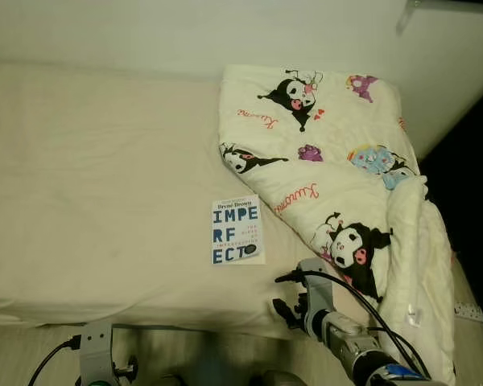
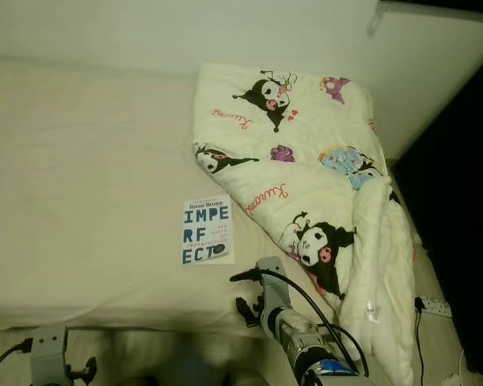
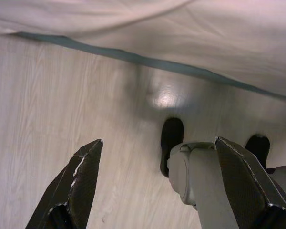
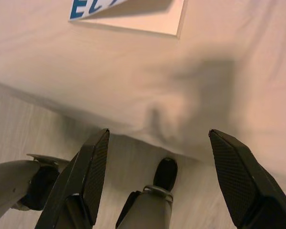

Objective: Clean up the room

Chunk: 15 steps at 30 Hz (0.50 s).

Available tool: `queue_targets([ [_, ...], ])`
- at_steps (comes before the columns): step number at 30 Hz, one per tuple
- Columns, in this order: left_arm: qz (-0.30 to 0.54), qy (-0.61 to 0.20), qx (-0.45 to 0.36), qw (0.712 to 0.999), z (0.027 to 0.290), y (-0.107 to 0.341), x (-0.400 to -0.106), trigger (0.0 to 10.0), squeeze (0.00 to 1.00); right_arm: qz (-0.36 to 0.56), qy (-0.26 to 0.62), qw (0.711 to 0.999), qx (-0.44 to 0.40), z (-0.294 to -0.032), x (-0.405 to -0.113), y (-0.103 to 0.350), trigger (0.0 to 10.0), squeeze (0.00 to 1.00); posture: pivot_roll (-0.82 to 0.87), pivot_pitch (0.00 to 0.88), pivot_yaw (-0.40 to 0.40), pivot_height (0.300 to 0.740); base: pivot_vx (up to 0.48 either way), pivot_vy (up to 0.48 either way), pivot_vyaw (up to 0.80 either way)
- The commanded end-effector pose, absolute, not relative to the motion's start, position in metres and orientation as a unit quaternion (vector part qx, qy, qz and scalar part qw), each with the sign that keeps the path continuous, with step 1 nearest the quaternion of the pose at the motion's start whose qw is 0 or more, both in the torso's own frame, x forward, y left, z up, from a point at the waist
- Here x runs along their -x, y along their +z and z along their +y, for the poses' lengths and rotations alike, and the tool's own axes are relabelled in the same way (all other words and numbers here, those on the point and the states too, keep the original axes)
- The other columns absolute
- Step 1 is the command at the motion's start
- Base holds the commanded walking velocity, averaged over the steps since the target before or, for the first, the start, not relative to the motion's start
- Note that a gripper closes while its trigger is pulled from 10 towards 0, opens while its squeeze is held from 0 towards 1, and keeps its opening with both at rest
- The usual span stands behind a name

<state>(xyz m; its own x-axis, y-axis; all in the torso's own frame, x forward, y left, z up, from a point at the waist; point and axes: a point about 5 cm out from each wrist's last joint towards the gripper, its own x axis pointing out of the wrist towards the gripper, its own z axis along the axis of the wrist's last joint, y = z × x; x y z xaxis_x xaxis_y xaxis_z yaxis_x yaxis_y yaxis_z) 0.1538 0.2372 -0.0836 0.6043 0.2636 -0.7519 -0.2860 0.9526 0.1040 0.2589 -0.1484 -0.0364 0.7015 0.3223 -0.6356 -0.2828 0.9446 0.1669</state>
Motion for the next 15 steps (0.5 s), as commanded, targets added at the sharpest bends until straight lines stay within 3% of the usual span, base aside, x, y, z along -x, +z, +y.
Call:
queue_targets([
  [1, 0.437, 0.152, 0.019, 0.886, 0.2339, -0.0896, -0.1415, 10.0, 0.0, 0.37, 0.163, 0.914, -0.031, -0.1501, -0.248, -0.0448, 10.0, 0.0, -0.04, 0.062, 0.012, 0.74, 0.289, 0.0, 0.0],
  [15, 0.439, 0.167, 0.025, 0.883, 0.2346, -0.0909, -0.1373, 10.0, 0.0, 0.388, 0.161, 0.907, -0.027, -0.1518, -0.2384, -0.0518, 10.0, 0.0, -0.04, 0.073, 0.017, 0.74, 0.273, 0.0, 0.0],
])
